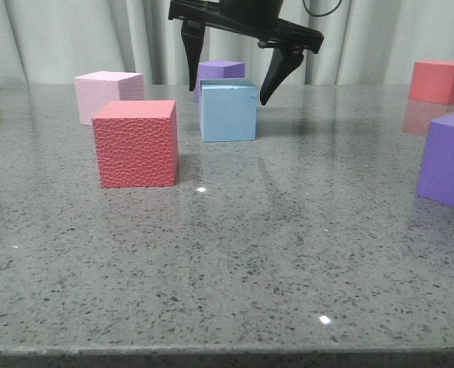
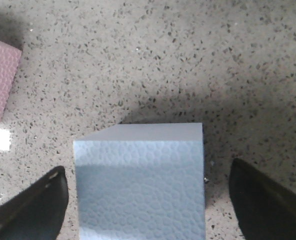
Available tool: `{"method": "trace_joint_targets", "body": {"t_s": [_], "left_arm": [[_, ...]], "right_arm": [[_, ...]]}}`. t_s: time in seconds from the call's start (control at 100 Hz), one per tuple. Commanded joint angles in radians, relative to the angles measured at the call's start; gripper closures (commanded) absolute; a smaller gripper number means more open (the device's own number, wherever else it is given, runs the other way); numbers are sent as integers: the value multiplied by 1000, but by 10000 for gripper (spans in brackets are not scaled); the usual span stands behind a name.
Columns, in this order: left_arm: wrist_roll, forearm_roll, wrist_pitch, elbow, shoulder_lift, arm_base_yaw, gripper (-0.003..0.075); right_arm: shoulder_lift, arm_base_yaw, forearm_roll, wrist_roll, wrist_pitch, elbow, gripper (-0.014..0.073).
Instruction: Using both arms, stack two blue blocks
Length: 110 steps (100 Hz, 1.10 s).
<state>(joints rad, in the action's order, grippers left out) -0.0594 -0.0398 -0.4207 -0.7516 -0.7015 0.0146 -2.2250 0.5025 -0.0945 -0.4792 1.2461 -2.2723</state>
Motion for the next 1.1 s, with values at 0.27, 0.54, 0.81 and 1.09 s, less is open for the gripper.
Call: {"method": "trace_joint_targets", "body": {"t_s": [0.27, 0.54, 0.81, 1.09], "left_arm": [[-7, -10, 5, -94, -90, 1, 46], [-7, 40, -133, -300, -316, 6, 46], [-7, -15, -227, -496, -543, 84, 46], [-7, -17, -358, -653, -742, 89, 46]], "right_arm": [[168, 4, -4, 35, 18, -32, -52], [299, 5, 14, 102, 10, -18, -52], [482, 5, 16, 162, -71, 129, -52], [724, 5, 16, 205, -247, 437, -52]]}}
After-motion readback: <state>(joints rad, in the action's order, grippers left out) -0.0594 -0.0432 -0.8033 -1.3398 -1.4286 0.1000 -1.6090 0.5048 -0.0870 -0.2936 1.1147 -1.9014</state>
